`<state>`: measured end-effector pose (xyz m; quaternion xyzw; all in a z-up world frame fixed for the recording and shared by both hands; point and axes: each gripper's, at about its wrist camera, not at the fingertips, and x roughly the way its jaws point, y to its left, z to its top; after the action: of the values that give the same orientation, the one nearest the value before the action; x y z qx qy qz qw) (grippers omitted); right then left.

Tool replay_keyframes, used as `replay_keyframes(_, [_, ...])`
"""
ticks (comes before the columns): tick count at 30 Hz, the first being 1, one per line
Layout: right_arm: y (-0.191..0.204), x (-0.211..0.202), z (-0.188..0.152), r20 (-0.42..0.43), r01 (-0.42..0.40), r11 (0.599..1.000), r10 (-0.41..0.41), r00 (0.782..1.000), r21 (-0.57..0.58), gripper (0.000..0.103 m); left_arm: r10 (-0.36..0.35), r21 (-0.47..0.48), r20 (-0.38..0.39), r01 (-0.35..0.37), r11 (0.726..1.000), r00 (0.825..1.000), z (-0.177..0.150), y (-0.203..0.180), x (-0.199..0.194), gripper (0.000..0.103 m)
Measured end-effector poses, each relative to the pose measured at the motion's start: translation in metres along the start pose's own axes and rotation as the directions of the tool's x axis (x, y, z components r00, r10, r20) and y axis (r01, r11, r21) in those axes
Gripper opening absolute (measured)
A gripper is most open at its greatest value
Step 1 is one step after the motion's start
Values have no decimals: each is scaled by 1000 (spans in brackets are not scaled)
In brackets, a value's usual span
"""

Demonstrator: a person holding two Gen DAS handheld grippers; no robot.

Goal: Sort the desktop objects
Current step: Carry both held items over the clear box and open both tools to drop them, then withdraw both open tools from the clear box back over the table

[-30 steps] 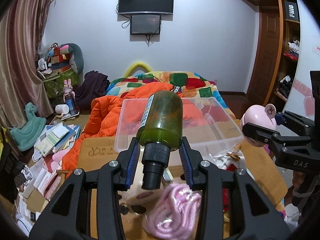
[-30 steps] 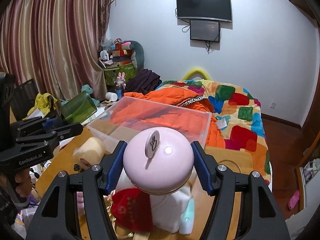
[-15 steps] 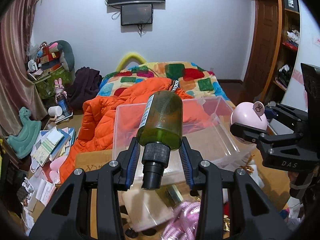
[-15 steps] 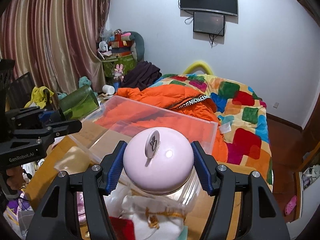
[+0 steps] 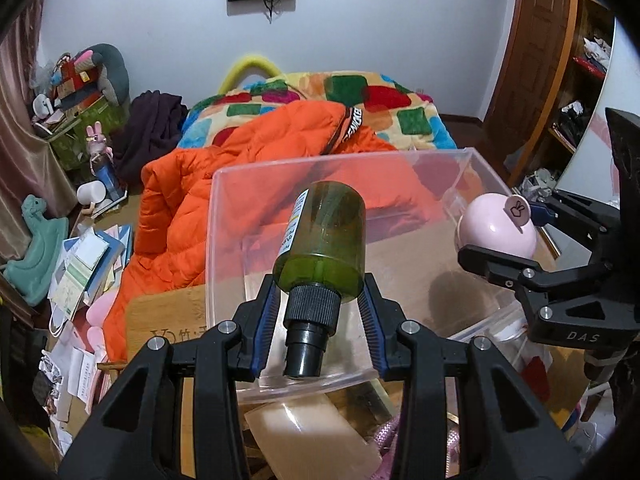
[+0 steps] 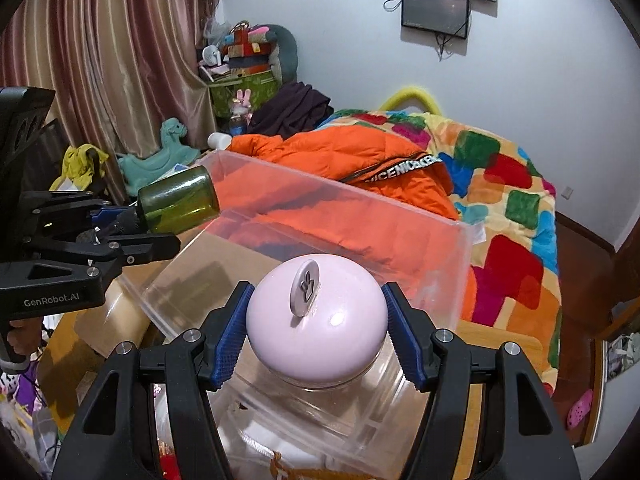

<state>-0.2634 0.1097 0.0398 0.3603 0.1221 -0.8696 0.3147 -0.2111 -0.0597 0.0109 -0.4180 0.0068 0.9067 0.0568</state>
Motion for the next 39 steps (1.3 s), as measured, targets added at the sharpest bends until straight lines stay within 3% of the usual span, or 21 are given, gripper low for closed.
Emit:
replay_keyframes(8, [6, 16, 1, -59, -29, 999, 28, 998, -18, 61, 4, 48, -65, -1, 999, 998, -10, -4, 7, 40])
replay_keyframes(17, [8, 24, 0, -114, -49, 999, 46, 992, -22, 61, -11, 55, -75, 15, 998, 997, -11, -4, 0, 39])
replay_keyframes(25, [11, 22, -1, -142, -62, 997, 56, 988, -42, 61, -70, 40, -132, 75, 996, 989, -14, -5, -1, 39])
replay_keyframes(32, [20, 17, -3, -131, -63, 996, 55, 990, -61, 61, -61, 58, -129, 69, 996, 990, -19, -10, -4, 39])
replay_keyframes(39, [17, 6, -3, -97, -59, 998, 56, 994, -27, 61, 6, 99, -96, 4, 995, 995, -20, -16, -7, 45])
